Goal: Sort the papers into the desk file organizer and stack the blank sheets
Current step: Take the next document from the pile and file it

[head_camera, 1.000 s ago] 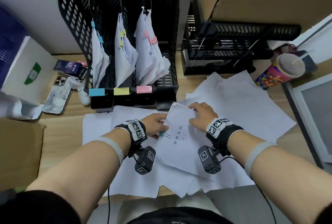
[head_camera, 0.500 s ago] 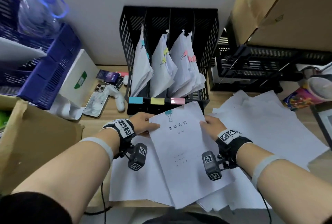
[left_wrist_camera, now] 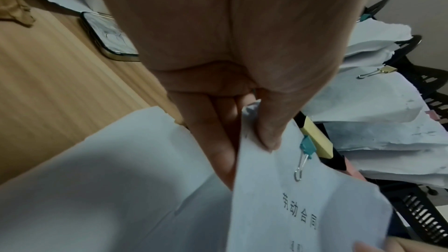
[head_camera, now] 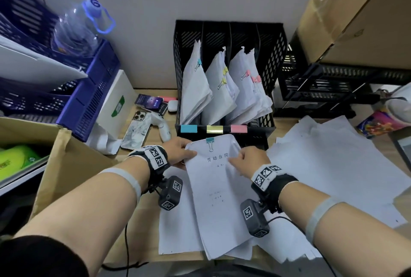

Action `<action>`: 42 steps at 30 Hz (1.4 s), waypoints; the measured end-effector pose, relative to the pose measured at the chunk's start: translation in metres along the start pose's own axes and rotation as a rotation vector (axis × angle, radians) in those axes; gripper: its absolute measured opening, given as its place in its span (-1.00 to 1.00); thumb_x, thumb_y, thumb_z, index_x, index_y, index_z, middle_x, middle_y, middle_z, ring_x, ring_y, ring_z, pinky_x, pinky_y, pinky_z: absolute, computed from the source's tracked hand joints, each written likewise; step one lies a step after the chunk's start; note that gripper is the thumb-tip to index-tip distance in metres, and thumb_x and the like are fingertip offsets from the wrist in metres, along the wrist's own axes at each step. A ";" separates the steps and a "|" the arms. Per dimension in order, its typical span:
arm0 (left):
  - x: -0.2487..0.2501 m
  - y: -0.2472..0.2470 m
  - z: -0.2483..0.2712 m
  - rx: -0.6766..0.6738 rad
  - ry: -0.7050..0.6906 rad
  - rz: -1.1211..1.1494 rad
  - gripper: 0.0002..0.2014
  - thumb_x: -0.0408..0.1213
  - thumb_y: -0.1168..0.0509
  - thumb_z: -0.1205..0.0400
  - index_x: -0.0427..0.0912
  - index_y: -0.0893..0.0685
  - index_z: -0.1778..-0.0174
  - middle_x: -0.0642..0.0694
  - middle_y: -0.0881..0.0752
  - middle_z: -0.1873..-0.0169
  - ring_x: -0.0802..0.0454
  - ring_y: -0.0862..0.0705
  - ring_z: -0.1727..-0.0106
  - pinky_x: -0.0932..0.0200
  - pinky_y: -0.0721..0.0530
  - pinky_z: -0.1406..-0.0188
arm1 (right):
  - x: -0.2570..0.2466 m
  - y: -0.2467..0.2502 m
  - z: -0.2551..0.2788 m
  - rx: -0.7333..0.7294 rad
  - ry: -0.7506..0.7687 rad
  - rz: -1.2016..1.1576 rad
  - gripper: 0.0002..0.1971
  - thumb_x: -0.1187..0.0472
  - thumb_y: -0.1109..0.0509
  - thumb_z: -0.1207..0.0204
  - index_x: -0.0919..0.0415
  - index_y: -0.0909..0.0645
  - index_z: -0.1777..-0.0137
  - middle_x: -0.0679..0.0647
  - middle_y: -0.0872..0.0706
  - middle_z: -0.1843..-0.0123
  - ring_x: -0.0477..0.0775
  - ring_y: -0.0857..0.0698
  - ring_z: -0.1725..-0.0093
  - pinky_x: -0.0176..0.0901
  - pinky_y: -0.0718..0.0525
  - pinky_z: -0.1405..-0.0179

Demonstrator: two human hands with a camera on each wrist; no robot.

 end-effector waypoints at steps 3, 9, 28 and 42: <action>0.009 -0.001 0.006 -0.021 -0.006 0.050 -0.76 -0.45 -0.31 -0.70 -0.42 -0.65 -0.27 -0.36 -0.79 -0.03 -0.17 -0.81 0.07 -0.05 -0.86 0.07 | -0.027 -0.018 0.015 -0.141 0.025 -0.002 -0.48 -0.38 -0.43 -0.25 0.04 -0.61 0.05 -0.01 -0.75 0.05 0.05 -0.75 0.07 0.05 -0.79 0.04; 0.056 -0.017 0.025 -0.128 -0.061 0.139 -0.86 -0.58 -0.14 -0.64 -0.32 -0.55 0.02 -0.10 -0.64 0.59 0.08 -0.62 0.62 -0.11 -0.85 0.02 | -0.067 -0.038 0.042 -0.321 0.003 -0.075 -0.05 -0.27 -0.54 -0.18 0.08 -0.18 -0.47 0.19 -0.69 -0.02 0.26 -0.81 0.06 0.21 -0.83 0.29; 0.152 0.056 0.013 0.556 -0.329 -0.744 -0.56 -0.05 -0.37 -0.58 -0.05 -0.35 -0.28 -0.25 -0.44 -0.23 -0.33 -0.68 0.00 -0.18 -0.76 -0.03 | -0.155 0.177 0.076 0.265 0.407 -0.247 -0.49 0.39 -0.18 -0.55 0.22 -0.39 -0.52 0.16 -0.64 -0.34 0.18 -0.61 -0.30 -0.17 -0.53 -0.23; 0.151 0.105 0.039 0.720 -0.351 -0.646 -0.79 -0.41 -0.15 -0.61 -0.08 -0.37 -0.10 -0.28 -0.64 0.19 -0.27 -0.61 0.25 0.01 -0.53 0.26 | -0.206 0.152 0.014 0.197 0.377 -0.261 -0.51 0.44 -0.14 -0.53 0.20 -0.37 -0.47 0.21 -0.67 -0.27 0.30 -0.67 -0.21 0.07 -0.67 -0.23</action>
Point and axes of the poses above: each hand's wrist, its own z-axis away from the middle knuckle, its own y-axis out of the back of the hand, x = y × z, the point moved 7 cm from there along -z, towards the middle knuckle
